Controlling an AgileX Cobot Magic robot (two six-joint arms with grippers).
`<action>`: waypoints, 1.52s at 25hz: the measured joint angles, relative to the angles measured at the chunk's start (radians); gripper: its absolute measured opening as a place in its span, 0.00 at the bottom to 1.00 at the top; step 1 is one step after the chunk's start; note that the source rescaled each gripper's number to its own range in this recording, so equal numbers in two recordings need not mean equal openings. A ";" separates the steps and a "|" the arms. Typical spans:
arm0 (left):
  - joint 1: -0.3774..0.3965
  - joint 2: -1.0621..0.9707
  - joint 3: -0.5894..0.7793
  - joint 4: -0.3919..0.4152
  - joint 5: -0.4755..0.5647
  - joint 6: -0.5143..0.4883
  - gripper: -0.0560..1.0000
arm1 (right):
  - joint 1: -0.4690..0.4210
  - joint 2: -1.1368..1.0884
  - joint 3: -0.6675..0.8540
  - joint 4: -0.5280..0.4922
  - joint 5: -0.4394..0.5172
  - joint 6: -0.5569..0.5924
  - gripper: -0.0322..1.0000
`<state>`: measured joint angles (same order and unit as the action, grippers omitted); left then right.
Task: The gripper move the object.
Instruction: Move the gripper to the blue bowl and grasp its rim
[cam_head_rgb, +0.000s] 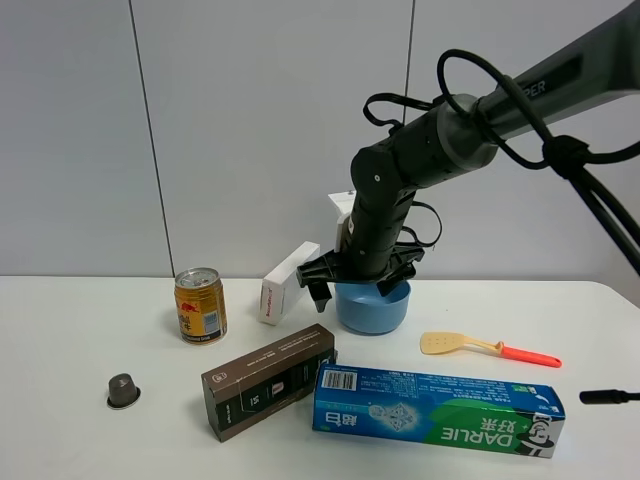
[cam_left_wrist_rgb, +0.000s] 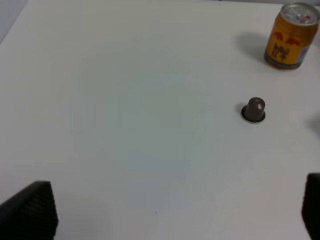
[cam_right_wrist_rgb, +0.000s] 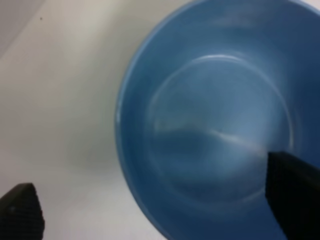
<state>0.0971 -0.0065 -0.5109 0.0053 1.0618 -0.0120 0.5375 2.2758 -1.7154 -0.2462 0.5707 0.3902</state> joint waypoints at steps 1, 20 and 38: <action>0.000 0.000 0.000 0.000 0.000 0.000 1.00 | -0.001 0.001 0.000 0.000 -0.011 -0.009 0.87; 0.000 0.000 0.000 0.000 0.000 0.000 1.00 | -0.050 0.043 0.000 0.040 -0.118 -0.066 0.83; 0.000 0.000 0.000 0.000 0.000 0.000 1.00 | -0.050 0.060 0.000 0.053 -0.131 -0.100 0.59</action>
<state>0.0971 -0.0065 -0.5109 0.0053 1.0618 -0.0120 0.4874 2.3355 -1.7154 -0.1933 0.4394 0.2904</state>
